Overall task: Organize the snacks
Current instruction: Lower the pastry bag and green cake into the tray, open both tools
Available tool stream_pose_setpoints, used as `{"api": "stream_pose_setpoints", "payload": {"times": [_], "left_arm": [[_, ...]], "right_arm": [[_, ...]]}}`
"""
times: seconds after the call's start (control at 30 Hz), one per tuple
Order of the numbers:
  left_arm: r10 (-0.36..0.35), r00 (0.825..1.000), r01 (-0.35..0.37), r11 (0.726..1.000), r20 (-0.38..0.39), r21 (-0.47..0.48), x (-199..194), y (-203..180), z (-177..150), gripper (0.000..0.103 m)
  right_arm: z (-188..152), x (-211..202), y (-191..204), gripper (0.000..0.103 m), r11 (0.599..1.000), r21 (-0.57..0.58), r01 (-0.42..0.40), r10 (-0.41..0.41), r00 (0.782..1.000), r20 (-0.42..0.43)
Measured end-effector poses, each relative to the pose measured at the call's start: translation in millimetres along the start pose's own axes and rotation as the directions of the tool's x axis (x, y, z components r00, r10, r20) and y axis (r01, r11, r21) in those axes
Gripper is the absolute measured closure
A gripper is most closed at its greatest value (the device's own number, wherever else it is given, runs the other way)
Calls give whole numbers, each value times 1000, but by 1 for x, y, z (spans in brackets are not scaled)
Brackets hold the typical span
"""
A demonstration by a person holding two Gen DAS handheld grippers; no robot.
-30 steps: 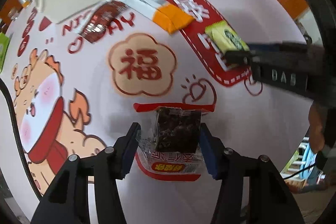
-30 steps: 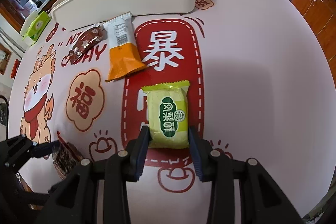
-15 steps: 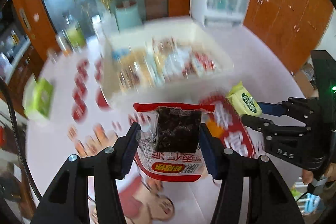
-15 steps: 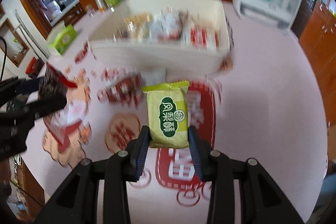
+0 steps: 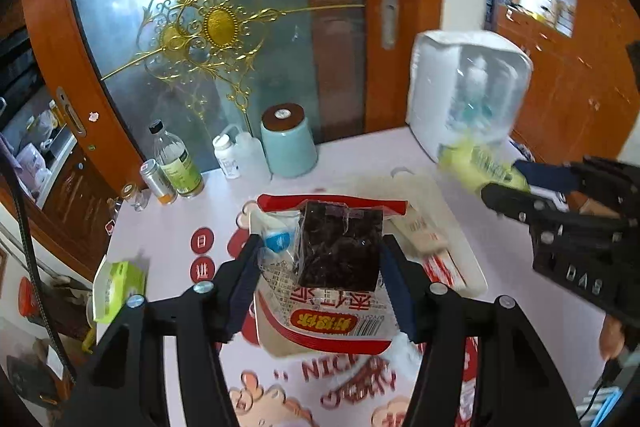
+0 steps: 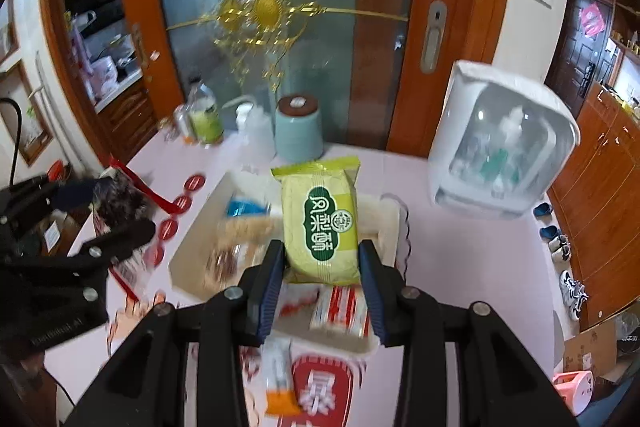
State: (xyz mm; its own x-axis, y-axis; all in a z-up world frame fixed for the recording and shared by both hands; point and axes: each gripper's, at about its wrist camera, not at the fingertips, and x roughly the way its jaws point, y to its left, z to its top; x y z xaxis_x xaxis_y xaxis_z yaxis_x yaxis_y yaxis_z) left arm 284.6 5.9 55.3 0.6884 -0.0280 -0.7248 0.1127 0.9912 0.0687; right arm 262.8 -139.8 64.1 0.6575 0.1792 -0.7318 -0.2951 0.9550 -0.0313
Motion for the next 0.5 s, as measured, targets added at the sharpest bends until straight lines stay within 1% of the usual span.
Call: {"api": "stream_pose_setpoints", "payload": {"times": [0.03, 0.1, 0.13, 0.17, 0.2, 0.27, 0.3, 0.37, 0.43, 0.5], "left_arm": [[12, 1000, -12, 1000, 6, -9, 8, 2, 6, 42], [40, 999, -40, 999, 2, -29, 28, 8, 16, 24], [48, 999, -48, 998, -5, -42, 36, 11, 17, 19], [47, 999, -48, 997, -17, -56, 47, 14, 19, 12], [43, 999, -45, 997, -30, -65, 55, 16, 18, 11], [35, 996, -42, 995, -79, -85, 73, 20, 18, 11], [34, 995, -42, 995, -95, -87, 78, 20, 16, 11], [40, 991, -51, 995, -128, -85, 90, 21, 11, 11], [42, 989, -54, 995, -144, -80, 95, 20, 4, 10], [29, 987, -41, 996, -157, -76, 98, 18, -3, 8]], "right_arm": [[5, 6, -1, 64, 1000, 8, -1, 1, 1000, 1], [15, 26, -3, 64, 999, 31, -9, 9, 1000, -2], [18, 36, -5, 64, 999, 45, -10, 11, 1000, -16], [20, 48, -7, 60, 998, 60, -2, 4, 999, -35], [21, 62, -10, 51, 997, 77, 12, -7, 998, -61], [19, 82, -14, 42, 994, 105, 28, -17, 995, -103], [16, 92, -17, 42, 992, 122, 25, -9, 992, -129], [9, 99, -21, 42, 990, 141, 21, 1, 988, -154], [2, 102, -22, 42, 990, 141, 11, 12, 987, -162], [-2, 101, -23, 42, 992, 123, 13, 8, 986, -168]]}}
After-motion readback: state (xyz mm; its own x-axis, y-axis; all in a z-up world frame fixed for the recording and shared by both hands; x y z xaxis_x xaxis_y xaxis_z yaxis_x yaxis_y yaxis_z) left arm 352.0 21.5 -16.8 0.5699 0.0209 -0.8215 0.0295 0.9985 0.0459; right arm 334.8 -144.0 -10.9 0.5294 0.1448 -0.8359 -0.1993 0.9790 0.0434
